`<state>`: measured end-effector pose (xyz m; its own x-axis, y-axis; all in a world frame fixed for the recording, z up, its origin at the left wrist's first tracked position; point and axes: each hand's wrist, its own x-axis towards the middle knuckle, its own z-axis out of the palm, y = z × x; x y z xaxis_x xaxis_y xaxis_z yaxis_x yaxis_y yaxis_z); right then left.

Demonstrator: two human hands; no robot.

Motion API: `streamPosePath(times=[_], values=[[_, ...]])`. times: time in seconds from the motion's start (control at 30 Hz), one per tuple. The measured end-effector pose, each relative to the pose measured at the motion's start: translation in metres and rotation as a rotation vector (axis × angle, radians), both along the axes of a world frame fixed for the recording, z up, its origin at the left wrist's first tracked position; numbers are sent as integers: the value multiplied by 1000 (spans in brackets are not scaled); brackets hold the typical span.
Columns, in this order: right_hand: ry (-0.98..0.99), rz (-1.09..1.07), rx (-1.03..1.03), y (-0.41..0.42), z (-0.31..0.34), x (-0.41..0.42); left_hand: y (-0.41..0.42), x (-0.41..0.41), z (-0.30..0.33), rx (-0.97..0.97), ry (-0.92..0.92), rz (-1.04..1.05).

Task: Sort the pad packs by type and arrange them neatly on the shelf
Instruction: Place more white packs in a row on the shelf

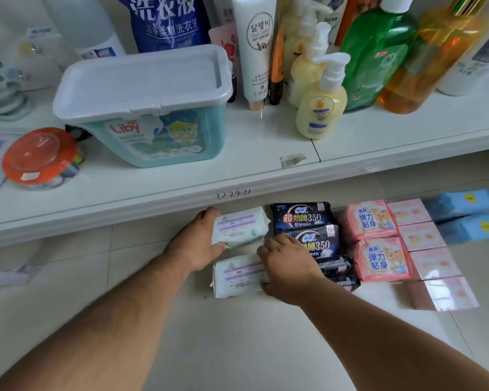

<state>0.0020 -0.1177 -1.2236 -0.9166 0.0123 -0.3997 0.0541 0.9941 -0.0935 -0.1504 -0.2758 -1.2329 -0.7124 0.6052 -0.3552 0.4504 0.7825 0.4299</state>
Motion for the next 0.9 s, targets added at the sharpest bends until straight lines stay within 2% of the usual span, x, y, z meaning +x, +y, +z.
streamPosePath(times=[0.13,0.3,0.5,0.73,0.9], values=[[2,-32,-98,-13,74,22,-33,26,73,17,-33,97],[-27,-11,-142,-35,199,60,-75,72,192,-12,-89,120],[-100,3,-107,-54,403,106,-123,122,384,-4,-119,115],[-112,-4,-107,-70,654,143,-172,167,629,102,-100,181],[-83,37,-101,-82,799,164,-201,195,768,176,-35,228]])
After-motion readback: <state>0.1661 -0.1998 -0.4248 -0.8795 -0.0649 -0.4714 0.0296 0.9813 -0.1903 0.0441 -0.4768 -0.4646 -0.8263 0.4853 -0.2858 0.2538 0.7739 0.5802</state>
